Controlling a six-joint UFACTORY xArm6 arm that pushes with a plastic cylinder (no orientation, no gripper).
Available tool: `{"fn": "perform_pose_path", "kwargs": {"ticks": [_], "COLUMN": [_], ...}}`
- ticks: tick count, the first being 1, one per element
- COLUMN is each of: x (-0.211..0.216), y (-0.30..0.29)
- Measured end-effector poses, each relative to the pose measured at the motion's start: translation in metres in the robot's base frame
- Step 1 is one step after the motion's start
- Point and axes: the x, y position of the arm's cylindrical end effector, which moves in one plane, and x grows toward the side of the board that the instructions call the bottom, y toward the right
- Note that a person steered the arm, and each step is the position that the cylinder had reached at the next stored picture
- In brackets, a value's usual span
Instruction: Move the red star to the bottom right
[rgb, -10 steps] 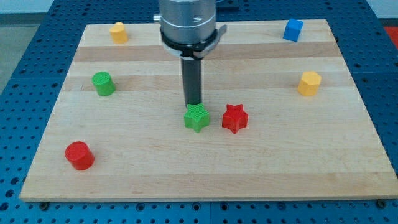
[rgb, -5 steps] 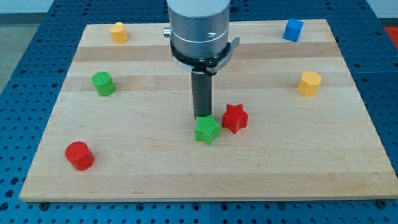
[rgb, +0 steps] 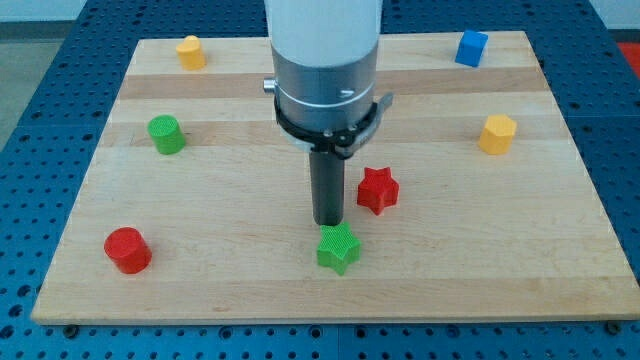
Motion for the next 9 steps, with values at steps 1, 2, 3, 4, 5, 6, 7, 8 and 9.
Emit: {"fn": "perform_pose_path", "kwargs": {"ticks": [1,2,3,4,5,6,7,8,9], "x": [-0.029,-0.034,-0.033,-0.019,-0.006,0.001,0.010,0.020,0.020], "y": [-0.003,0.024,0.059,0.088,0.122,0.150,0.170,0.189,0.195]}}
